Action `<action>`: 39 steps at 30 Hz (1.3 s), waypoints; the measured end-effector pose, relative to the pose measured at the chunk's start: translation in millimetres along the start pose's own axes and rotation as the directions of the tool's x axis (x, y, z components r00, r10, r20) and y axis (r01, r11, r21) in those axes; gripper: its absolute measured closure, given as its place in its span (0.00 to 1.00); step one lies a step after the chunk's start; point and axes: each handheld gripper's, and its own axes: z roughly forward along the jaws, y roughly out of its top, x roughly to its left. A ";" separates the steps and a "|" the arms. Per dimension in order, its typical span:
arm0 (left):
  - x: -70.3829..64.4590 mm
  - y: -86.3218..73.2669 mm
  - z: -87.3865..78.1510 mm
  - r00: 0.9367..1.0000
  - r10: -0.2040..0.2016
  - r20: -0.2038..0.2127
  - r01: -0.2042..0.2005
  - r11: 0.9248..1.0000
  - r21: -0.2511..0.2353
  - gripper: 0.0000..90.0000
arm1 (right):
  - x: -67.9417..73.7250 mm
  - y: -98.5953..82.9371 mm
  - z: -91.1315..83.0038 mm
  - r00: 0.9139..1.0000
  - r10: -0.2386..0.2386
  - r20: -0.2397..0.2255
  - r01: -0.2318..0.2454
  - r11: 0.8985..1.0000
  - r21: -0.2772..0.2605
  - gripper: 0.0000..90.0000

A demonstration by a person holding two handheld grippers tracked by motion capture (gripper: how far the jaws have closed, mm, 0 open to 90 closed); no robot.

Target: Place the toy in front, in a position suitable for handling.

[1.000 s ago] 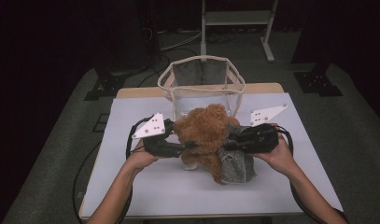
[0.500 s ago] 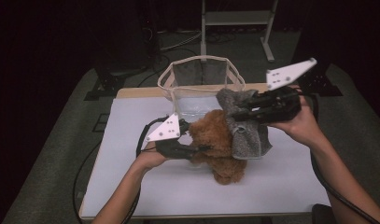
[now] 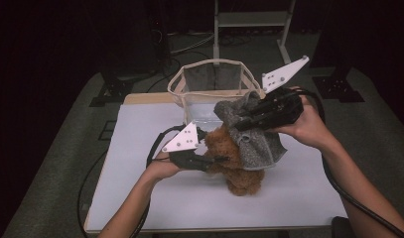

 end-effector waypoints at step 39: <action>-0.5 7.3 -23.8 0.999 0.029 -0.017 -0.027 0.989 0.145 0.29 | -0.1 -20.8 23.2 1.000 0.002 0.009 -0.001 0.994 -0.113 0.81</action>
